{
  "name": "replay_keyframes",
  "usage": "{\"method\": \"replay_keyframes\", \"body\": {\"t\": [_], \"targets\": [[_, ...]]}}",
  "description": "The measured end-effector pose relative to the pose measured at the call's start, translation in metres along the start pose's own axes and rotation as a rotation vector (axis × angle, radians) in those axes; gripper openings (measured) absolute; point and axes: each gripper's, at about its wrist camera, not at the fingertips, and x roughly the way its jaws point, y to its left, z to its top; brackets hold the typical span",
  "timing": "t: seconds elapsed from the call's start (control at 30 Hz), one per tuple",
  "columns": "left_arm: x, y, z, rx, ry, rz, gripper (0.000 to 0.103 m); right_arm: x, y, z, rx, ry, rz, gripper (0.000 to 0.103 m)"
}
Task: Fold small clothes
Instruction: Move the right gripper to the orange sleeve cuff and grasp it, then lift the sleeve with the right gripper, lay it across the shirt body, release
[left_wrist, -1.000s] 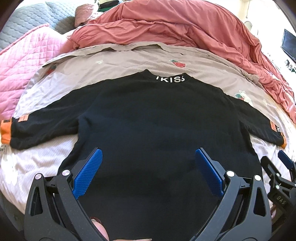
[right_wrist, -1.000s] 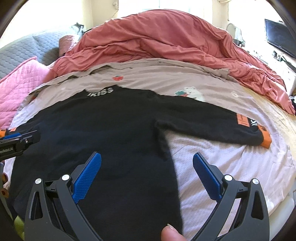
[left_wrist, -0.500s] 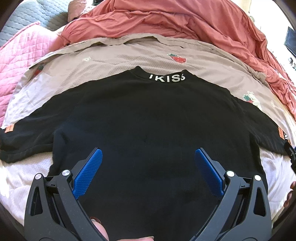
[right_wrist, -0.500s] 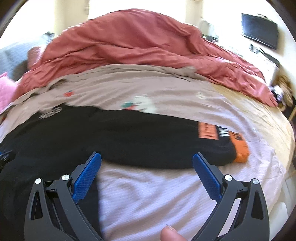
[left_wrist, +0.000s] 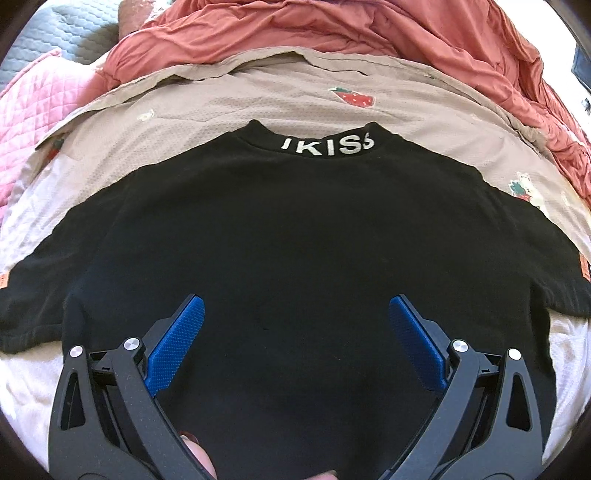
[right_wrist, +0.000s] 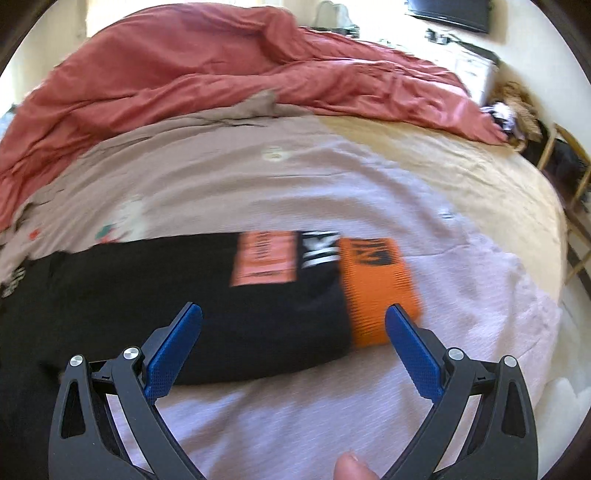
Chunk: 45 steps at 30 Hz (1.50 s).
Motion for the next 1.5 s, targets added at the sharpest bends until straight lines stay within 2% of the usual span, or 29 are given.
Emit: {"method": "replay_keyframes", "body": {"t": [0.1, 0.2, 0.43, 0.5, 0.6, 0.67, 0.73, 0.77, 1.0, 1.13, 1.17, 1.23, 1.4, 1.47, 1.5], "targets": [[-0.002, 0.010, -0.005, -0.013, -0.056, -0.026, 0.094, 0.009, -0.023, 0.005, 0.042, 0.012, -0.042, 0.099], [0.001, 0.021, -0.010, -0.029, -0.071, -0.032, 0.094, 0.020, -0.038, 0.007, 0.079, 0.042, -0.037, 0.099], [0.008, 0.035, -0.015, -0.076, -0.063, -0.098, 0.094, 0.034, -0.022, 0.012, 0.021, 0.044, -0.019, 0.097], [0.008, 0.035, -0.017, -0.072, -0.066, -0.099, 0.094, 0.041, -0.019, 0.014, 0.020, 0.073, -0.012, 0.077], [0.008, 0.035, -0.018, -0.064, -0.070, -0.098, 0.094, 0.041, -0.021, 0.015, 0.028, 0.074, 0.002, 0.063], [0.008, 0.036, -0.018, -0.065, -0.070, -0.100, 0.094, 0.032, -0.023, 0.017, 0.021, 0.051, 0.028, 0.035], [0.006, 0.036, -0.019, -0.067, -0.074, -0.107, 0.094, 0.020, -0.023, 0.020, 0.008, 0.025, 0.089, 0.018], [0.006, 0.037, -0.019, -0.069, -0.076, -0.112, 0.094, 0.013, -0.021, 0.021, -0.003, 0.008, 0.123, 0.015], [-0.006, 0.042, -0.017, -0.083, -0.100, -0.133, 0.094, -0.039, 0.018, 0.037, -0.047, -0.098, 0.285, 0.012], [-0.015, 0.051, -0.012, -0.108, -0.123, -0.145, 0.094, -0.078, 0.079, 0.046, -0.129, -0.171, 0.406, 0.011], [-0.016, 0.055, -0.011, -0.118, -0.128, -0.144, 0.094, -0.085, 0.092, 0.048, -0.142, -0.183, 0.444, 0.000], [-0.016, 0.061, -0.009, -0.133, -0.130, -0.143, 0.094, -0.103, 0.133, 0.049, -0.193, -0.214, 0.521, 0.000], [-0.016, 0.081, -0.007, -0.188, -0.132, -0.141, 0.094, -0.120, 0.210, 0.040, -0.324, -0.191, 0.623, 0.000], [-0.015, 0.087, -0.007, -0.195, -0.127, -0.135, 0.094, -0.120, 0.217, 0.041, -0.343, -0.188, 0.617, 0.002], [-0.015, 0.088, -0.007, -0.197, -0.123, -0.137, 0.094, -0.116, 0.215, 0.041, -0.353, -0.171, 0.612, 0.007]]}}
